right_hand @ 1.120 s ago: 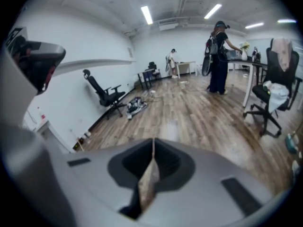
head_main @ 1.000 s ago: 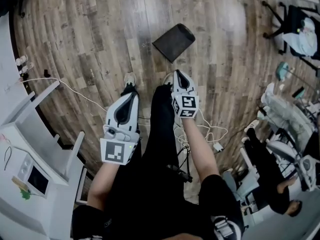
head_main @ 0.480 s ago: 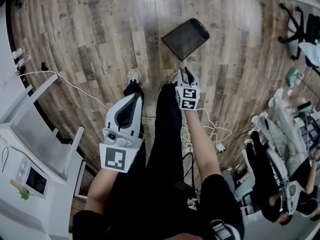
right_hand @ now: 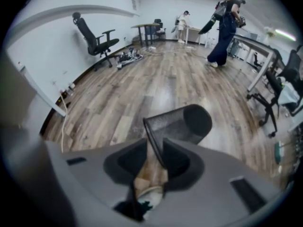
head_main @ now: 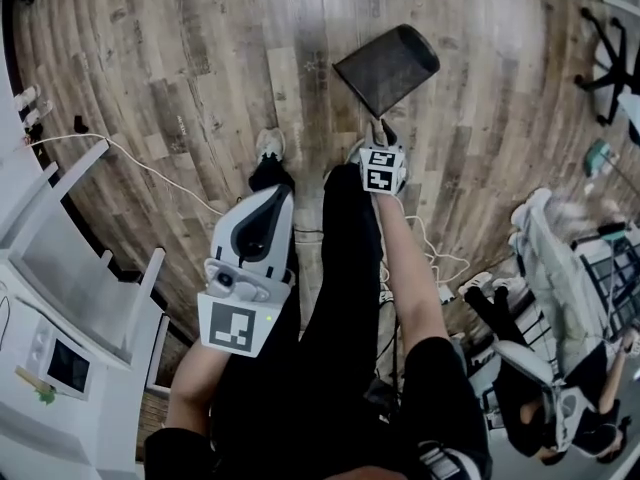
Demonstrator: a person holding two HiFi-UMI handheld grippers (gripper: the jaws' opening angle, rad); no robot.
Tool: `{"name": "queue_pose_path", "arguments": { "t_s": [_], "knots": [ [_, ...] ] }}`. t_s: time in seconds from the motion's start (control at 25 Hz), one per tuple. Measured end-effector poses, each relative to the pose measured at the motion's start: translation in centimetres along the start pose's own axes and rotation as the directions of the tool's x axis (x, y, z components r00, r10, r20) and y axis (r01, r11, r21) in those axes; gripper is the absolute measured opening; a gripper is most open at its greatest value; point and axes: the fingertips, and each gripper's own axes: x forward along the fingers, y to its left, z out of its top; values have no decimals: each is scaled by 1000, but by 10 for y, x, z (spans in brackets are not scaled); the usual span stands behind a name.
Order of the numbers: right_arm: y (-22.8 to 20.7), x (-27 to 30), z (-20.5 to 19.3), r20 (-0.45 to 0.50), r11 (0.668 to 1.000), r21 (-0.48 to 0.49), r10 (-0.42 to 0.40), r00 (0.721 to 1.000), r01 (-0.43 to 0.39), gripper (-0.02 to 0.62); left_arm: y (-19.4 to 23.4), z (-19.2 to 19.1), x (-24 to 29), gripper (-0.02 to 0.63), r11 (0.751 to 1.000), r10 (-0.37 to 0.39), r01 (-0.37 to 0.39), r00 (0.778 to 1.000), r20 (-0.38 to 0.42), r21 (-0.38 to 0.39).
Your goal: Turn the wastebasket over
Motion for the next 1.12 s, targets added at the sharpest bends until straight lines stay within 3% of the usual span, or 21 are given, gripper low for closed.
{"name": "queue_pose_path", "arguments": {
  "t_s": [0.24,0.64,0.72,0.84,1.12],
  "knots": [
    [-12,41,-26,-77,998,10,-60,995,61,161,13,-15,4,35,1000,10,-10,1000,0,-2],
    [-29,94,-51,-193,988,-30,-153,969,150,181,30,-39,8,35,997,56,-56,998,-6,-44],
    [-29,98,-53,-209,989,-24,-151,966,149,171,32,-39,9,35,997,59,-59,998,-4,-47],
    [-22,97,-59,-235,990,-33,-143,961,139,80,32,-39,7,35,997,59,-60,998,-9,-58],
    [-27,84,-49,-232,990,-43,-141,962,135,77,29,-37,0,35,998,41,-43,999,-30,-49]
  ]
}}
